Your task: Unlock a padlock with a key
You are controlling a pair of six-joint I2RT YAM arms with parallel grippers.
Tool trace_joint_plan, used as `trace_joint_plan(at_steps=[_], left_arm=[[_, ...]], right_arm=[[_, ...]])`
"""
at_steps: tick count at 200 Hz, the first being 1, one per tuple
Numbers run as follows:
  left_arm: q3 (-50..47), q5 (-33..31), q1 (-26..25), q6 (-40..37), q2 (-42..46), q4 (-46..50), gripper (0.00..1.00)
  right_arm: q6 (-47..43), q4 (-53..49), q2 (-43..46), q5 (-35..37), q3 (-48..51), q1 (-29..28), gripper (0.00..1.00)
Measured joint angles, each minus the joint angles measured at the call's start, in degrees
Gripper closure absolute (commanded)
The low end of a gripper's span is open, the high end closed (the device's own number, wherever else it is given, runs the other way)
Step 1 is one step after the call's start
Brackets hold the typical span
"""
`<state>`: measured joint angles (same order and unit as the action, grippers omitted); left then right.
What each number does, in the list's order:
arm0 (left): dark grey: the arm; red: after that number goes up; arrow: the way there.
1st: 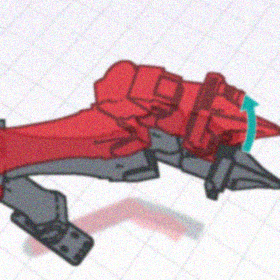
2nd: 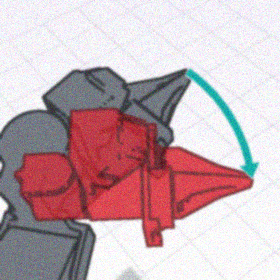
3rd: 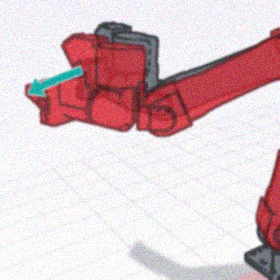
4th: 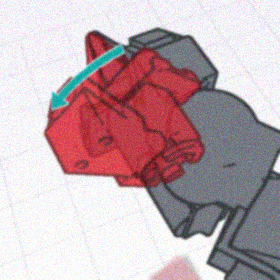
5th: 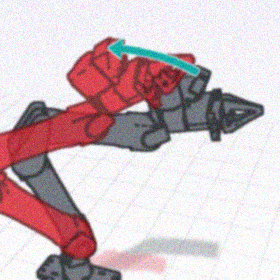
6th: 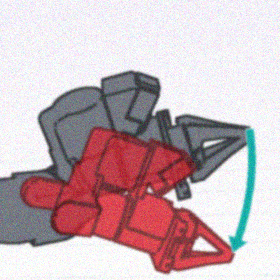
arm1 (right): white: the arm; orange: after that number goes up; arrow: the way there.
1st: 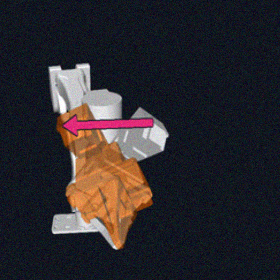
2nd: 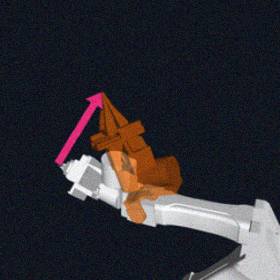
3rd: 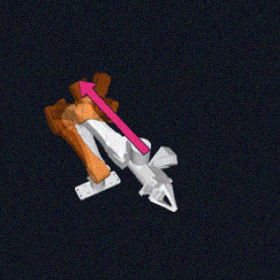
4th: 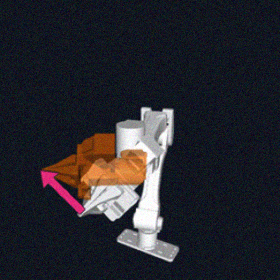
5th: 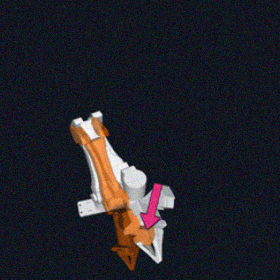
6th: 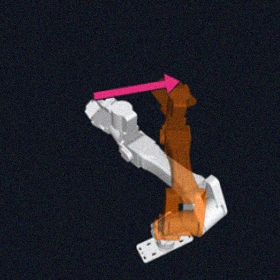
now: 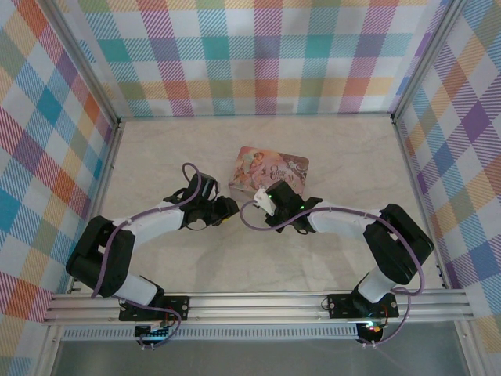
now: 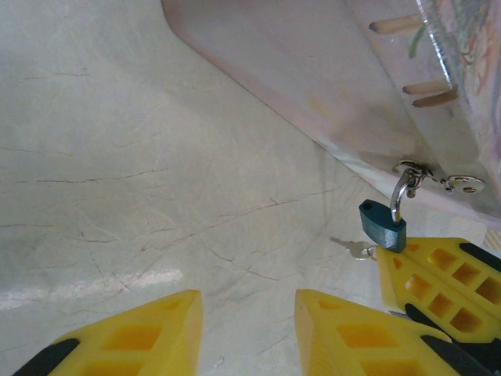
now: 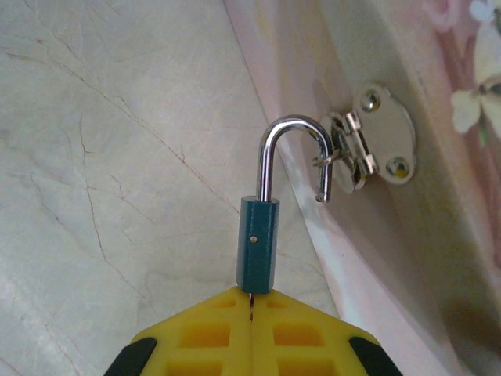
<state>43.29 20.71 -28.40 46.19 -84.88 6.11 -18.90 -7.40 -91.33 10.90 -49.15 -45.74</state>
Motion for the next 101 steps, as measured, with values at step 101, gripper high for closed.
trace_joint_plan(at_steps=[101], left_arm=[[0.02,0.31,-0.33,-0.63,-0.13,0.02,0.63]], right_arm=[[-3.32,2.19,0.83,0.68,0.85,-0.04,1.0]])
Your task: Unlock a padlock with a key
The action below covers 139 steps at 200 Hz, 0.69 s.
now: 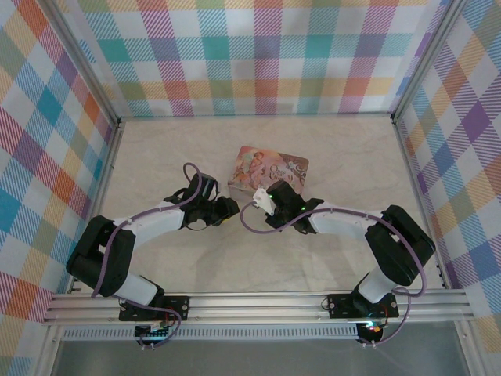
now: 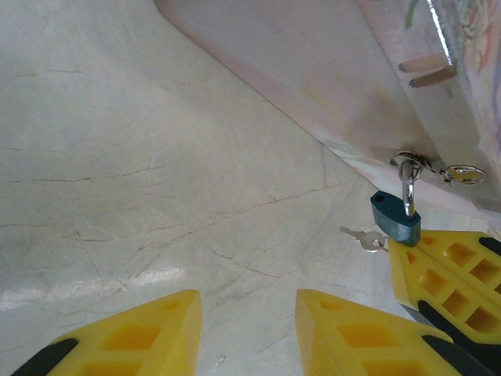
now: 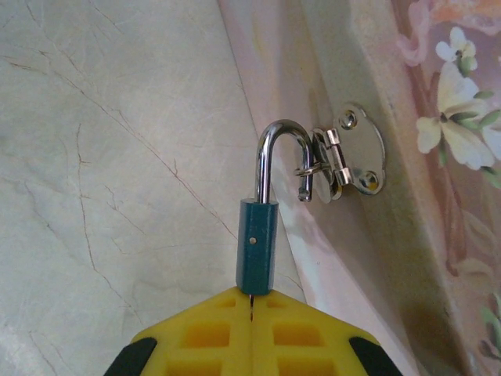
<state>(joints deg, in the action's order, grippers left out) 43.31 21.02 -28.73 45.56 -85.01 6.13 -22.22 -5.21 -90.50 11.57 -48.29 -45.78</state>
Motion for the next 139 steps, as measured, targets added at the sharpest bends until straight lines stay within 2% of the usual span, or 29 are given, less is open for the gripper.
trace_joint_plan(at_steps=[139], left_arm=[[0.0,-0.02,0.0,0.0,0.0,0.0,0.63]], right_arm=[[-1.22,-0.22,-0.76,-1.14,-0.04,-0.04,1.0]])
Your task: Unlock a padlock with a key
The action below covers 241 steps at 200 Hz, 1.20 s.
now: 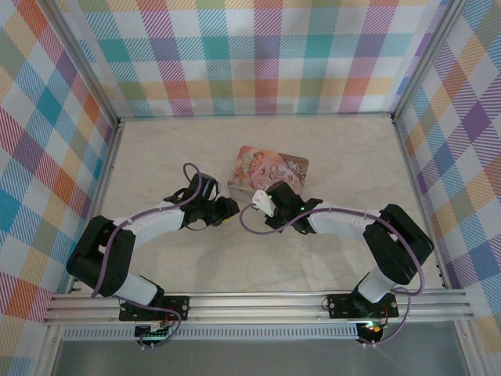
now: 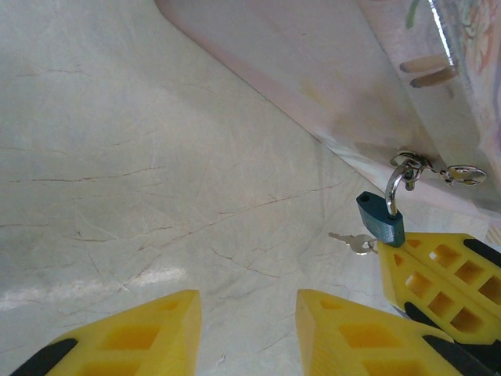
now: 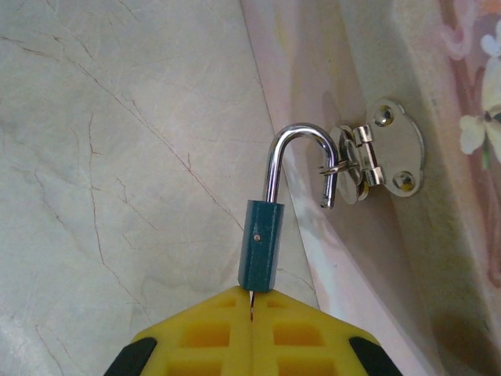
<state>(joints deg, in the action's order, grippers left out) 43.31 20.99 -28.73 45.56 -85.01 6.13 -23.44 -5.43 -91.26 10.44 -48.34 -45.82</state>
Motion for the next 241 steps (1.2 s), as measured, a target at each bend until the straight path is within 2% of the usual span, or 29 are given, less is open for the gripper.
trace_joint_plan(at_steps=[135,241], left_arm=[[0.0,0.02,0.0,0.0,0.0,0.0,0.63],[0.0,0.02,0.0,-0.02,-0.2,0.0,0.63]], right_arm=[[-7.1,2.19,-1.05,2.1,0.0,-0.02,1.0],[-8.79,3.87,-1.07,2.58,0.22,-0.76,1.0]])
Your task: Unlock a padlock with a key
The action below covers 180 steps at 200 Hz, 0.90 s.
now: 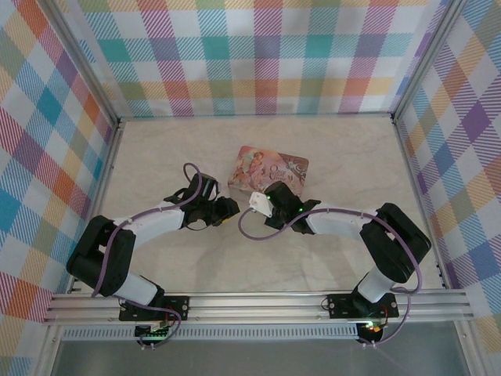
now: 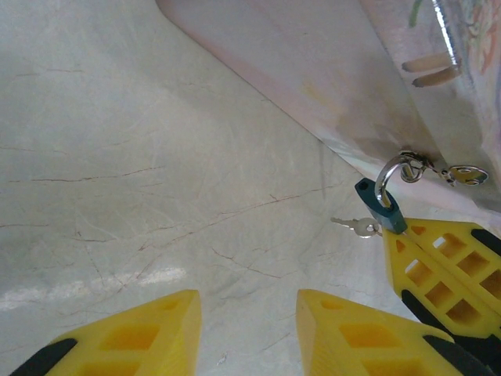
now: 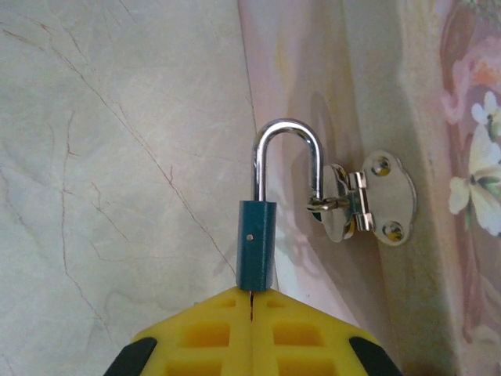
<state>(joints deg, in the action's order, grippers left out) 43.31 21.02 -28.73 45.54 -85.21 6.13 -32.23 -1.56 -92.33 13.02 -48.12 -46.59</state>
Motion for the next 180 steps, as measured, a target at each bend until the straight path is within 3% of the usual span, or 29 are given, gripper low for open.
trace_joint_plan(at_steps=[60,90,140,180], left_arm=[[-0.02,-0.17,0.0,0.0,0.31,0.02,0.62],[-0.61,-1.11,0.0,-0.24,4.17,0.57,0.57],[-3.91,-5.35,0.0,-1.44,12.31,1.05,0.35],[-4.9,-7.89,0.0,-2.19,14.47,0.81,0.28]], right_arm=[[0.5,0.37,-0.33,-1.29,-1.18,-2.19,1.0],[3.3,0.22,3.56,-1.01,0.24,-2.21,1.0],[10.91,-1.25,15.47,0.57,2.62,-2.16,1.0],[18.16,-3.85,22.47,0.0,3.93,2.12,1.0]])
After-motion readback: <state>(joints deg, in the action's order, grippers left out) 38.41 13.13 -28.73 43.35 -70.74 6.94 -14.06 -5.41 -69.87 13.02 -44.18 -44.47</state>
